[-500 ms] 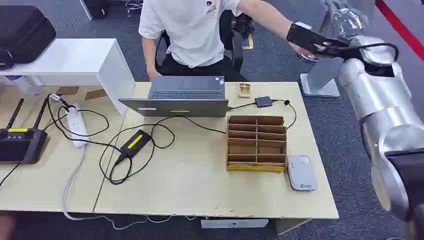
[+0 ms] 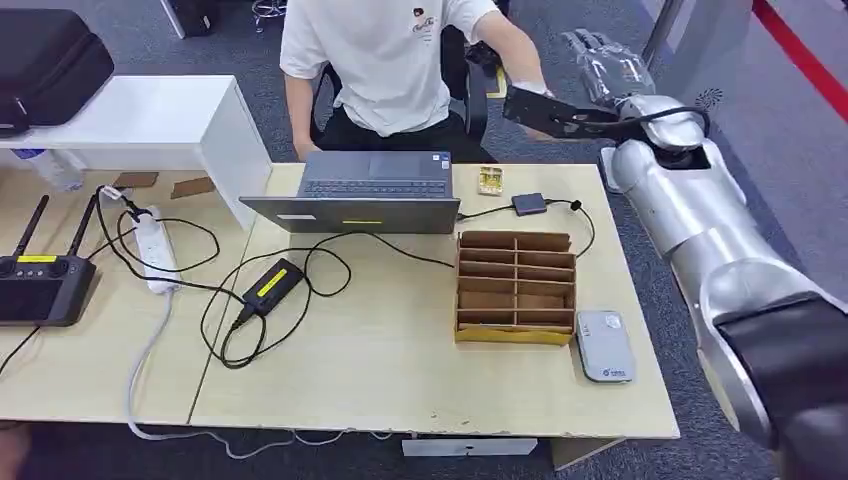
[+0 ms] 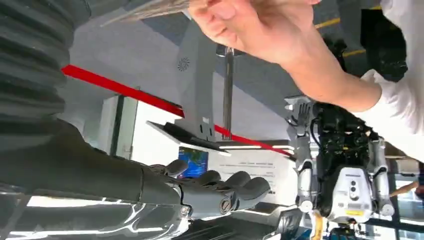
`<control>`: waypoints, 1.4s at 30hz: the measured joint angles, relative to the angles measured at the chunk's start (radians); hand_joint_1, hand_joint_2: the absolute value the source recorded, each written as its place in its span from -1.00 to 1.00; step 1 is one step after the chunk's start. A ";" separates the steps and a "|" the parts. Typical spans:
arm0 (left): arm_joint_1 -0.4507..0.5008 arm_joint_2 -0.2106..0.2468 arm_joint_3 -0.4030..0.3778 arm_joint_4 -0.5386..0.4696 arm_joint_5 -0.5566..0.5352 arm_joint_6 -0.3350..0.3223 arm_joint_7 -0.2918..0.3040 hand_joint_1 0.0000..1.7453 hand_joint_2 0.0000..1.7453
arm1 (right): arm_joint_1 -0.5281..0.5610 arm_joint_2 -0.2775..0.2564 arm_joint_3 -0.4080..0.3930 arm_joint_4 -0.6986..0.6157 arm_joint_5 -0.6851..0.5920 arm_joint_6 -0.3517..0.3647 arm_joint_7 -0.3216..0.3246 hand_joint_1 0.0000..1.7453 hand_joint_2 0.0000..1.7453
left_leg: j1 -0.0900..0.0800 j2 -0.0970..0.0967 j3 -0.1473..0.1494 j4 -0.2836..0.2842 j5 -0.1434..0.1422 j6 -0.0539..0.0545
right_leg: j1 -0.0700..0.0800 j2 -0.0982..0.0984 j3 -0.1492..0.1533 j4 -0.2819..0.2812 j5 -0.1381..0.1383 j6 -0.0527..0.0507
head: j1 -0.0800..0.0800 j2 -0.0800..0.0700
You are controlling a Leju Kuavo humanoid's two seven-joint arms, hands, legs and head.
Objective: Pass the card to the sensor for recognition and then transmit it.
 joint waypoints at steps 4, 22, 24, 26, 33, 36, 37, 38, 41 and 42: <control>0.000 0.000 0.004 0.000 0.000 -0.002 0.000 -1.00 1.00 | 0.004 0.000 0.018 0.000 -0.018 -0.008 0.000 -1.00 1.00 | 0.000 0.000 0.000 0.000 0.000 0.000 | 0.000 0.000 0.000 0.000 0.000 0.000 | 0.000 0.000; 0.001 -0.001 0.008 0.000 -0.002 -0.018 -0.018 -1.00 1.00 | 0.009 -0.031 0.072 -0.019 -0.089 -0.018 -0.015 1.00 1.00 | 0.000 0.000 0.000 0.000 0.000 0.000 | 0.000 0.000 0.000 0.000 0.000 0.000 | 0.000 0.000; 0.001 -0.002 0.008 0.000 -0.002 -0.019 -0.019 -1.00 1.00 | 0.009 -0.034 0.074 -0.021 -0.091 -0.019 -0.014 1.00 1.00 | 0.000 0.000 0.000 0.000 0.000 0.000 | 0.000 0.000 0.000 0.000 0.000 0.000 | 0.000 0.000; 0.002 -0.003 0.008 0.000 -0.002 -0.022 -0.022 -1.00 1.00 | 0.008 -0.036 0.077 -0.024 -0.096 -0.019 -0.014 1.00 1.00 | 0.000 0.000 0.000 0.000 0.000 0.000 | 0.000 0.000 0.000 0.000 0.000 0.000 | 0.000 0.000; 0.002 -0.009 0.008 0.001 -0.002 -0.021 -0.053 -1.00 1.00 | 0.011 -0.054 0.086 -0.026 -0.113 -0.040 -0.025 1.00 1.00 | 0.000 0.000 0.000 0.000 0.000 0.000 | 0.000 0.000 0.000 0.000 0.000 0.000 | 0.000 0.000; 0.002 -0.011 0.008 0.001 -0.002 -0.011 -0.057 -1.00 1.00 | 0.021 -0.069 0.092 -0.034 -0.116 -0.058 -0.041 1.00 1.00 | 0.000 0.000 0.000 0.000 0.000 0.000 | 0.000 0.000 0.000 0.000 0.000 0.000 | 0.000 0.000; 0.002 -0.011 0.008 0.001 -0.002 -0.008 -0.057 -1.00 1.00 | 0.026 -0.074 0.093 -0.035 -0.117 -0.061 -0.047 1.00 1.00 | 0.000 0.000 0.000 0.000 0.000 0.000 | 0.000 0.000 0.000 0.000 0.000 0.000 | 0.000 0.000; 0.002 -0.011 0.008 0.001 -0.002 -0.004 -0.056 -1.00 1.00 | 0.033 -0.085 0.095 -0.040 -0.122 -0.065 -0.056 1.00 1.00 | 0.000 0.000 0.000 0.000 0.000 0.000 | 0.000 0.000 0.000 0.000 0.000 0.000 | 0.000 0.000; 0.003 -0.012 0.008 0.001 -0.002 0.015 -0.046 -1.00 1.00 | 0.070 -0.124 0.096 -0.062 -0.146 -0.082 -0.078 1.00 1.00 | 0.000 0.000 0.001 0.001 0.000 0.000 | 0.000 0.000 0.000 -0.001 0.000 0.000 | -0.001 0.000; 0.003 -0.012 0.010 0.001 -0.002 0.024 -0.044 -1.00 1.00 | 0.094 -0.144 0.095 -0.076 -0.166 -0.095 -0.093 1.00 1.00 | 0.000 -0.002 0.001 0.001 0.000 0.001 | 0.000 -0.002 0.001 -0.002 0.000 0.000 | 0.000 0.000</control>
